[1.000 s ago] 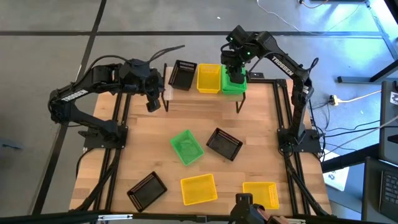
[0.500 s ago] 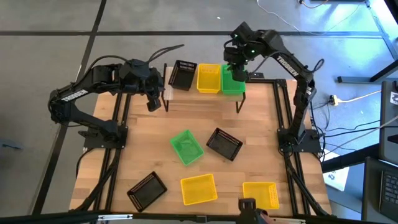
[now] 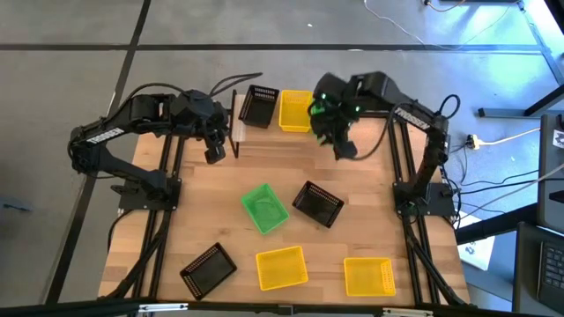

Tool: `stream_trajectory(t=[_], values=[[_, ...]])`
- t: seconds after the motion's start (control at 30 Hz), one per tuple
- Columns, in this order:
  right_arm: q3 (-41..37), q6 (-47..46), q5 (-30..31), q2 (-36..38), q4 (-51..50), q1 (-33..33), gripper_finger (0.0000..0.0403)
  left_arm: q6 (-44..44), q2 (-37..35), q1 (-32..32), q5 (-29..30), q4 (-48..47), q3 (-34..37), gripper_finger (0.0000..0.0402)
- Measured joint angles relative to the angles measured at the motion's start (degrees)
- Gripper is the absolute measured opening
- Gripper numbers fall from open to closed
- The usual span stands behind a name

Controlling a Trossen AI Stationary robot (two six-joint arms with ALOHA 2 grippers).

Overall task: Stack baskets on shelf by color
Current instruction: Stack the right yellow bin on top of the other yellow bin on the shelf

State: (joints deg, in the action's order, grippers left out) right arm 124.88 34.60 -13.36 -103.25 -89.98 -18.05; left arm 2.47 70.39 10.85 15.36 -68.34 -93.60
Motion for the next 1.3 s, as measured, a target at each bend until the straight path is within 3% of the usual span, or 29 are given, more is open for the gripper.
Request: stream_trajectory(t=[0.37, 0.67, 0.77, 1.13, 1.3], values=[[-14.2, -18.2, -1.8, 6.0, 0.8, 13.1, 0.0102, 0.4, 0.0, -5.9, -7.1, -4.5, 0.0, 0.0056], [-26.1, -21.3, -6.0, 6.3, 13.8, 25.5, 0.0102, 0.0, 0.0, -9.7, -7.2, -4.6, 0.0, 0.0056], [-29.4, -26.7, -8.7, 6.2, 16.6, 28.9, 0.0102, 0.0, 0.0, -11.0, -7.2, -4.5, 0.0, 0.0056], [-40.8, -48.1, -10.0, 6.8, 15.5, 43.3, 0.0102, -1.5, 0.0, -14.0, -7.2, -4.5, 0.0, 0.0056], [-46.4, -55.2, -7.9, 6.8, 23.8, 47.3, 0.0102, -1.5, 0.0, -14.0, -7.1, -4.4, 0.0, 0.0056]])
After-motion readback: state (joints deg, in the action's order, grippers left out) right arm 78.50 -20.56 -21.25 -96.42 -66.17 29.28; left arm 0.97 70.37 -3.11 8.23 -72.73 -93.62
